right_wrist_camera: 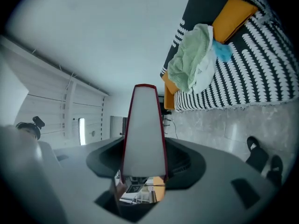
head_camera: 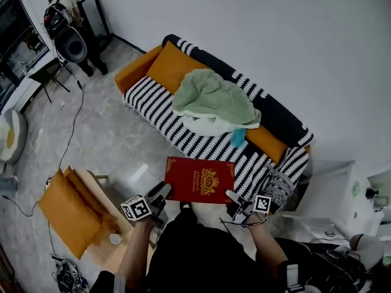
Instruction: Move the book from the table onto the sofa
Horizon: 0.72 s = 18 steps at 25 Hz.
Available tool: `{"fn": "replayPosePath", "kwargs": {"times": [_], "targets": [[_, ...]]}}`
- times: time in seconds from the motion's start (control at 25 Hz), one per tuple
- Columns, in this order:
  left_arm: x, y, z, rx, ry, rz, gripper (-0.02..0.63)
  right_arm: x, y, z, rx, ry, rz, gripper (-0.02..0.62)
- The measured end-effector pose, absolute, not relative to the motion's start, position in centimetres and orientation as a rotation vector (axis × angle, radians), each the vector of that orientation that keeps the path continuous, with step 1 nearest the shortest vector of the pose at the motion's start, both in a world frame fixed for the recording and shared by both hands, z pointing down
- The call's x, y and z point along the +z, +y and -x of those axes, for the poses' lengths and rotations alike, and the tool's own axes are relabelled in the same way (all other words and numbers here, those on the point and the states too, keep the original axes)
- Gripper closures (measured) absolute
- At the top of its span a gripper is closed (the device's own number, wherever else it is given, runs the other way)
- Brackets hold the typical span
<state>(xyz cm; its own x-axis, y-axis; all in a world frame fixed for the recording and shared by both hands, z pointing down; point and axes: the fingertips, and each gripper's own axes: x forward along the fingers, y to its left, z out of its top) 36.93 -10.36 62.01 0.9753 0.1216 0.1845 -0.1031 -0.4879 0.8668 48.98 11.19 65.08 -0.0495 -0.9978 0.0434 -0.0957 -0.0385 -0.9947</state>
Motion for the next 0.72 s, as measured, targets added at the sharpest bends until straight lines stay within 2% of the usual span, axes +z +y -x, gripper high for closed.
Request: {"fn": "replayPosePath", "kwargs": {"times": [0.36, 0.72], "targets": [[61.5, -16.5, -42.8, 0.323, 0.096, -2.087, 0.399, 64.1, 5.1, -54.3, -1.178, 1.312, 1.324, 0.344], [64.5, -18.8, -45.7, 0.384, 0.047, -2.022, 0.399, 67.2, 2.7, -57.5, -1.242, 1.230, 1.280, 0.345]]}}
